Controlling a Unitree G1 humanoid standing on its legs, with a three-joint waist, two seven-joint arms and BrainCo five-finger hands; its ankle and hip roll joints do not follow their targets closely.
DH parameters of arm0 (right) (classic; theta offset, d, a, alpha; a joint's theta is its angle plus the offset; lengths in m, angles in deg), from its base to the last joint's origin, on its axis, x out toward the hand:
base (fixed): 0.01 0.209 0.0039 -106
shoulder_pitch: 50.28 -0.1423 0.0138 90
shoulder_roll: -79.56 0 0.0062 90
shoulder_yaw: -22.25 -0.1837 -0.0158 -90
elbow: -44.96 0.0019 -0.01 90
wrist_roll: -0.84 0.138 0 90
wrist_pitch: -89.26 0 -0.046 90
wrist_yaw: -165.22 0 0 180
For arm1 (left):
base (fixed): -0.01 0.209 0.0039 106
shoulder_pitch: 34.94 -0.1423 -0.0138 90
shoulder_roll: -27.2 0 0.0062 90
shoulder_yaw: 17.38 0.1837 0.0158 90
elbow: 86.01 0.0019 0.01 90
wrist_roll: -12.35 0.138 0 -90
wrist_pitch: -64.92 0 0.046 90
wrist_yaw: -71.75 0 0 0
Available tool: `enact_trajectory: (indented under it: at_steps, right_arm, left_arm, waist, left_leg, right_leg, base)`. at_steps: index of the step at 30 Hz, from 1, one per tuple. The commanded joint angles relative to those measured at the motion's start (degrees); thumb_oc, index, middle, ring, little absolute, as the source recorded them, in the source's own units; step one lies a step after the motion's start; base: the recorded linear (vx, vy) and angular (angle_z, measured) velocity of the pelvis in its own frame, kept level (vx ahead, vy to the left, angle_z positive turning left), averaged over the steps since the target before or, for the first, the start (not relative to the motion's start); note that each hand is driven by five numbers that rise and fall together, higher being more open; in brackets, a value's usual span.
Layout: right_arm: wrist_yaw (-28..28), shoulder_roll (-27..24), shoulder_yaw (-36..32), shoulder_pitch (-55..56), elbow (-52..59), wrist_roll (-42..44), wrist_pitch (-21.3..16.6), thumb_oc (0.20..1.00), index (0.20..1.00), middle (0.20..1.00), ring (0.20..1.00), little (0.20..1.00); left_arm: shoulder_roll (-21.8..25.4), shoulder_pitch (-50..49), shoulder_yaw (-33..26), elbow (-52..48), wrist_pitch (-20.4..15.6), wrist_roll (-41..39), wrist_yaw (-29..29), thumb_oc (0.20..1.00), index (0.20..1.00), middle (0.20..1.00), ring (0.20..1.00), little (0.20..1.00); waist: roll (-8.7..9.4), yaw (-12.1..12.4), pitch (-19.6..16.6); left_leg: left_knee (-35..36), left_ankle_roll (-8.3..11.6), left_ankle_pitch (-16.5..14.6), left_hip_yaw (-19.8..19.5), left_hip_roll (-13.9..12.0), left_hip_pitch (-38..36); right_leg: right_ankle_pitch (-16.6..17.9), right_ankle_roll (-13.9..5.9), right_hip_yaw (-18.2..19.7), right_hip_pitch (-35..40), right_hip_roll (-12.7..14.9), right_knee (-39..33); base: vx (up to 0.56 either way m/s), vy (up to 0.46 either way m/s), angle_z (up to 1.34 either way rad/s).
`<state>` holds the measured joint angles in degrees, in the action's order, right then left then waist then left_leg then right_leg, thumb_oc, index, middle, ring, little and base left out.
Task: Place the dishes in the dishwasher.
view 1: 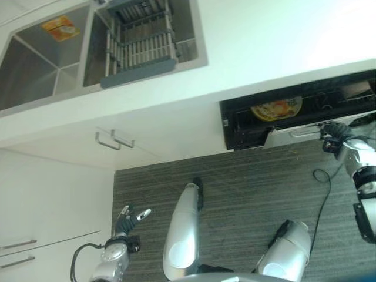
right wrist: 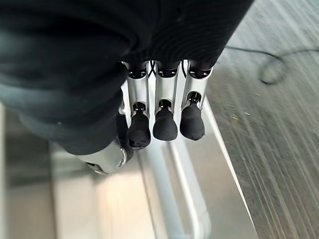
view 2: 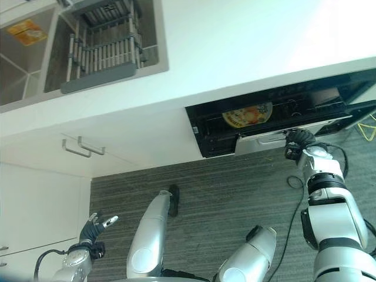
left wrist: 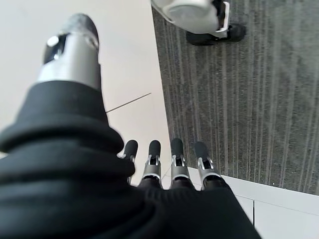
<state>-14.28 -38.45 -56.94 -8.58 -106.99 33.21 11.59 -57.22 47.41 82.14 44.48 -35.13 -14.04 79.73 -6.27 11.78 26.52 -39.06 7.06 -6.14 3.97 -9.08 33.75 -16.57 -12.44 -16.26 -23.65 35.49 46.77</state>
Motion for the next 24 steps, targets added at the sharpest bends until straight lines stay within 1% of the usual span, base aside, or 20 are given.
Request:
enact_trajectory:
  at_steps: [1,2,3,4,5,8,10,11,16,18,24]
  right_arm:
    - [0.94,1.58,1.52,-7.74,0.54,-2.60,-2.92,0.200,0.200,0.200,0.200,0.200]
    - [1.35,0.97,2.47,-9.76,-0.39,-2.96,-3.14,0.200,0.200,0.200,0.200,0.200]
    - [2.58,-0.19,3.54,-12.82,-1.19,-3.18,-3.27,0.200,0.200,0.200,0.200,0.200]
    - [3.04,-0.88,4.06,-14.30,-1.45,-3.15,-3.43,0.200,0.200,0.200,0.200,0.200]
    - [3.75,-1.90,4.71,-16.53,-1.48,-2.57,-3.39,0.200,0.200,0.200,0.200,0.200]
    - [3.93,-4.04,7.05,-20.65,-2.35,-4.17,-3.26,0.200,0.200,0.200,0.200,0.200]
    - [3.93,-5.12,8.63,-22.99,-3.10,-4.22,-2.96,0.200,0.200,0.200,0.200,0.200]
    - [3.84,-5.85,9.27,-24.16,-3.31,-3.82,-2.35,0.200,0.200,0.200,0.200,0.200]
    - [3.13,-7.57,9.86,-25.52,-4.20,-3.38,-1.48,0.200,0.200,0.200,0.200,0.200]
    - [2.96,-8.41,9.92,-25.64,-4.55,-3.19,-1.13,0.200,0.200,0.200,0.200,0.200]
    - [3.24,-9.03,8.89,-24.74,-4.64,-2.26,-1.03,0.200,0.200,0.200,0.200,0.200]
  left_arm:
    - [4.26,-0.94,1.24,-0.76,-1.45,-2.88,-0.16,1.000,1.000,1.000,1.000,1.000]
    - [4.41,-1.52,1.46,-0.93,-1.67,-3.25,-0.18,1.000,1.000,1.000,1.000,1.000]
    - [4.68,-2.44,1.53,-1.70,-1.70,-3.50,-0.07,1.000,1.000,1.000,1.000,1.000]
    - [4.96,-2.81,1.39,-2.01,-1.55,-3.80,-0.24,1.000,1.000,1.000,1.000,1.000]
    - [5.71,-3.62,0.94,-2.81,-1.03,-3.64,-0.79,1.000,1.000,1.000,1.000,1.000]
    - [6.61,-5.26,0.36,-4.17,0.02,-3.63,-1.53,1.000,1.000,1.000,1.000,1.000]
    - [6.82,-5.97,-0.10,-4.23,-0.02,-3.76,-1.94,1.000,1.000,1.000,1.000,1.000]
    - [6.86,-6.41,-0.67,-4.26,-0.18,-3.49,-2.41,1.000,1.000,1.000,1.000,1.000]
    - [7.60,-6.79,-0.56,-5.69,0.35,-3.12,-2.57,1.000,1.000,1.000,1.000,1.000]
    - [7.57,-6.96,-0.63,-6.05,-0.07,-3.00,-2.17,1.000,1.000,1.000,1.000,1.000]
    - [7.87,-7.05,-0.84,-7.31,-0.45,-2.93,-1.26,1.000,1.000,1.000,1.000,1.000]
  waist:
    - [-1.15,2.90,-2.33]
    - [-1.41,3.61,-2.36]
    - [-1.78,4.82,-2.39]
    - [-1.93,5.30,-2.40]
    - [-2.02,6.20,-2.44]
    - [-2.01,7.69,-2.65]
    - [-1.87,8.42,-2.82]
    - [-1.65,9.07,-2.91]
    - [-1.44,9.96,-2.95]
    - [-1.39,10.25,-2.78]
    - [-1.27,10.33,-2.43]
  left_leg:
    - [8.60,5.86,2.45,-2.30,-5.40,-6.74]
    - [8.94,5.84,2.57,-2.17,-5.11,-7.06]
    - [9.45,5.70,2.78,-1.96,-4.63,-7.40]
    - [9.52,5.62,2.74,-1.93,-4.43,-7.50]
    - [8.61,5.85,1.16,-1.89,-4.47,-7.95]
    - [8.16,5.46,0.80,-2.05,-4.11,-8.13]
    - [8.22,5.27,0.78,-2.05,-4.04,-8.39]
    - [8.27,4.86,0.69,-2.01,-3.75,-8.60]
    - [7.68,4.12,0.39,-2.21,-3.30,-8.36]
    - [7.30,3.75,0.22,-2.23,-3.18,-8.22]
    - [6.93,3.00,-0.02,-2.09,-2.92,-8.11]
  right_leg:
    - [4.52,-0.76,-0.03,-1.34,0.77,-2.32]
    - [4.75,-0.67,-0.95,-0.28,1.19,-2.91]
    - [4.94,-0.52,-2.26,1.17,1.97,-3.43]
    - [5.03,-0.42,-2.83,1.85,2.27,-3.63]
    - [3.62,-0.77,-3.26,3.07,2.52,-2.93]
    - [3.58,-0.37,-4.68,4.73,2.89,-3.11]
    - [3.66,-0.15,-5.85,6.06,2.92,-3.69]
    - [4.08,0.19,-6.54,7.10,2.99,-4.24]
    - [3.99,0.75,-7.37,8.38,2.90,-4.31]
    - [3.98,1.06,-7.82,9.12,2.65,-4.62]
    - [4.19,1.47,-8.04,9.74,1.74,-5.29]
  base:
    - [0.22,0.191,0.22]
    - [0.24,0.199,0.21]
    - [0.21,0.173,0.23]
    - [0.27,0.131,0.21]
    - [0.20,0.076,0.16]
    - [0.13,0.071,0.06]
    - [0.11,0.059,0.01]
    - [0.10,0.033,-0.01]
    - [0.04,0.004,0.03]
    - [0.02,-0.010,0.05]
    - [0.00,-0.013,0.01]
